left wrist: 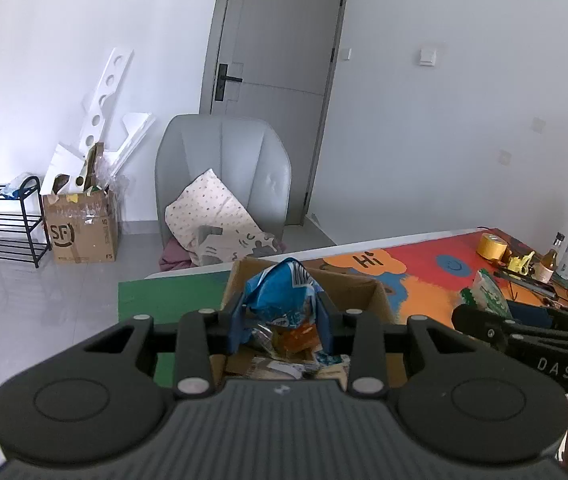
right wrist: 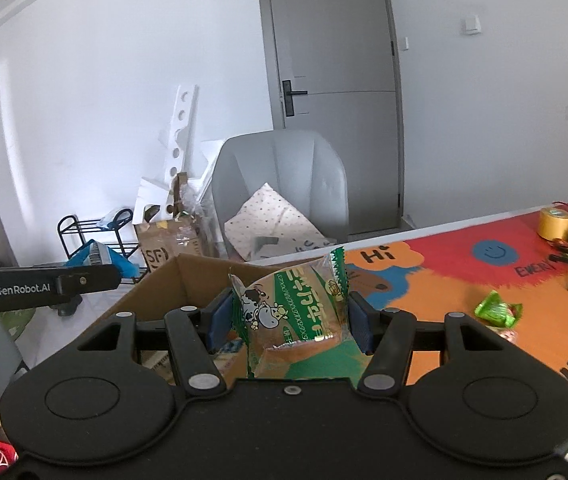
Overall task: Organize snacks
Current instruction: 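Carry the biscuit packet and blue candy over the cardboard box with both tools, then open both tools to drop the biscuit packet and blue candy into the box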
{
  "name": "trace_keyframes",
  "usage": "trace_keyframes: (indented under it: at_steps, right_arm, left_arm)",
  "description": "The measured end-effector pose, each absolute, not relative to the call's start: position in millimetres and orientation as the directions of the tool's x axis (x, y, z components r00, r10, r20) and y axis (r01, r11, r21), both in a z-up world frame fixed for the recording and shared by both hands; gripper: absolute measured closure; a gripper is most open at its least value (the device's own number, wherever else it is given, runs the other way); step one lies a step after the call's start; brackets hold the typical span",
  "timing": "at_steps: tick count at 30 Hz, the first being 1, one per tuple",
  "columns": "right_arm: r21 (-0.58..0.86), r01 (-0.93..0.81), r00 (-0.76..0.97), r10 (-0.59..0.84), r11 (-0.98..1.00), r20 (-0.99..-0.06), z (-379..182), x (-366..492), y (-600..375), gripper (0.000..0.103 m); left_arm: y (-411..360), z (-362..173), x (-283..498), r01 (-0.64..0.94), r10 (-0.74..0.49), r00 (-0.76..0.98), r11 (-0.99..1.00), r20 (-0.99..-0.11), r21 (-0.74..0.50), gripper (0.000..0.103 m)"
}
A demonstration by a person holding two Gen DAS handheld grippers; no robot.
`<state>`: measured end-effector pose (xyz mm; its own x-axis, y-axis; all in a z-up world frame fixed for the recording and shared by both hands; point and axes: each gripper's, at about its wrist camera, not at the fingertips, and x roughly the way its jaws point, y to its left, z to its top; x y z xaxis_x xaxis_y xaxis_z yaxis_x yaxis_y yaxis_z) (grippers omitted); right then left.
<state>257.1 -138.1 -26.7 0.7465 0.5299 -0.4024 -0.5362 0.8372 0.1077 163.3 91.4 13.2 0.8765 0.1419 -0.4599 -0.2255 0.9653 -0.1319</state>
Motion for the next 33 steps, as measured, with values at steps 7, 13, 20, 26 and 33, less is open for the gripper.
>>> trace_keyframes:
  at_steps: [7, 13, 20, 26, 33]
  right_arm:
    - [0.099, -0.558, 0.731, 0.544, 0.824, -0.411, -27, 267, -114, 0.046]
    - [0.092, -0.565, 0.725, 0.547, 0.820, -0.419, -27, 277, -101, 0.046]
    - [0.094, -0.566, 0.714, 0.544, 0.819, -0.441, -37, 287, -90, 0.046]
    - [0.106, -0.573, 0.695, 0.550, 0.813, -0.464, -44, 293, -75, 0.046]
    - [0.150, -0.601, 0.660, 0.594, 0.785, -0.460, -45, 295, -60, 0.035]
  left_arm:
    - [108, 6, 177, -0.233, 0.135, 0.869, 0.960, -0.476, -0.154, 0.067]
    - [114, -3, 196, -0.224, 0.113, 0.863, 0.959, -0.493, -0.171, 0.066]
    - [121, -14, 209, -0.260, 0.139, 0.845, 0.950, -0.517, -0.170, 0.041]
    - [130, -8, 202, -0.277, 0.160, 0.857, 0.944, -0.490, -0.177, 0.029]
    - [144, -9, 198, -0.312, 0.177, 0.846, 0.929, -0.503, -0.198, 0.026]
